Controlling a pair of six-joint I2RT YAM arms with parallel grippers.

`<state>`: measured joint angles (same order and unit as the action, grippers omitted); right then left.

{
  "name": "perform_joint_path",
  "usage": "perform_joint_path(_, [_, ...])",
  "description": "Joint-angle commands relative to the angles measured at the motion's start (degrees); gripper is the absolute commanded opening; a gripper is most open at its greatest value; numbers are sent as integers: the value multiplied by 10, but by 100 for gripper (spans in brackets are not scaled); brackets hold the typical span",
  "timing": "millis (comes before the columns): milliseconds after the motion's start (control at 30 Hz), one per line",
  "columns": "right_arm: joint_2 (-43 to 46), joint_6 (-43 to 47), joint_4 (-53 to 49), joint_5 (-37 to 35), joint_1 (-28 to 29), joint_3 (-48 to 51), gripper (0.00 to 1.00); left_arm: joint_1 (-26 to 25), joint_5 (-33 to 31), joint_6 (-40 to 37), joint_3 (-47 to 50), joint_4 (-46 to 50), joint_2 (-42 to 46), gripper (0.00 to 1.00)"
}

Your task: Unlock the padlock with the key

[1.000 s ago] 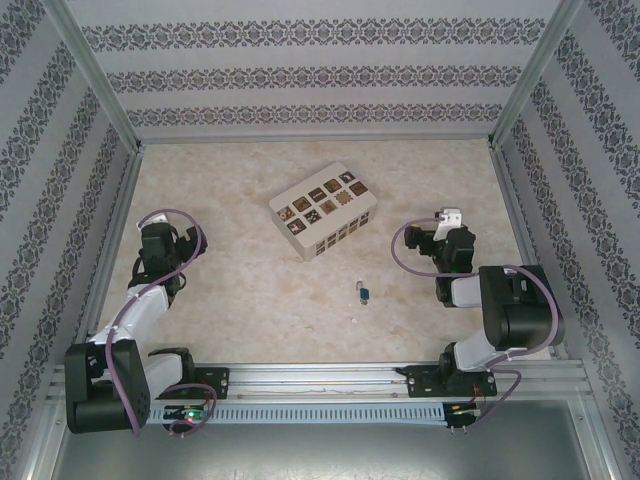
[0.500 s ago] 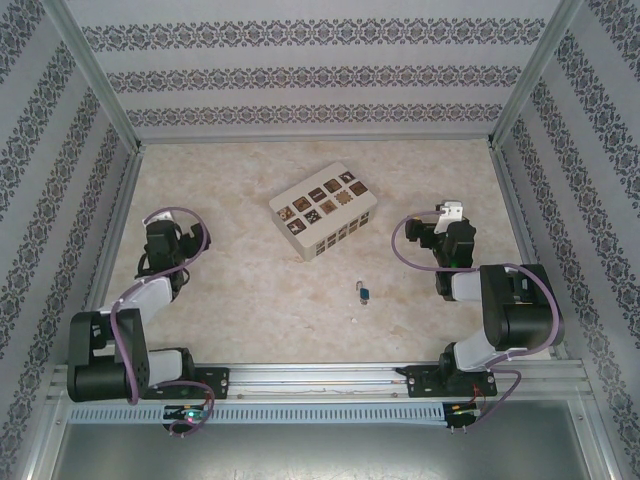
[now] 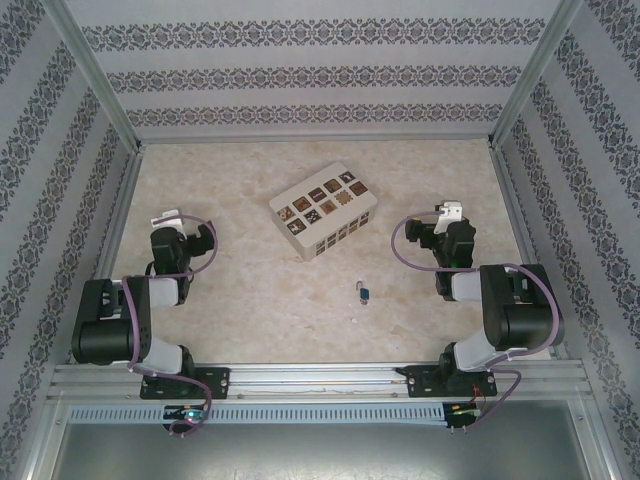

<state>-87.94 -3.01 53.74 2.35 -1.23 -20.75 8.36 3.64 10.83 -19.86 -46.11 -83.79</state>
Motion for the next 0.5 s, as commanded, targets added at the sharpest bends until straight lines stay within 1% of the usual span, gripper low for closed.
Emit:
perform_joint_path(0, [2, 4, 3, -9, 7, -9, 98, 1, 25, -23, 16, -89, -4, 100])
perform_joint_path(167, [2, 4, 3, -9, 7, -9, 98, -12, 30, -41, 35, -132, -10, 100])
perform_joint_path(267, [2, 5, 3, -10, 7, -9, 98, -22, 32, -54, 48, -177, -31, 100])
perform_joint_path(333, [2, 5, 3, -9, 7, -9, 98, -25, 29, -55, 58, -225, -67, 100])
perform_joint_path(400, [2, 4, 4, -10, 7, -9, 98, -25, 27, -51, 72, -304, -104, 99])
perform_joint_path(467, [2, 4, 3, -9, 7, -9, 98, -25, 9, -47, 78, -275, -81, 99])
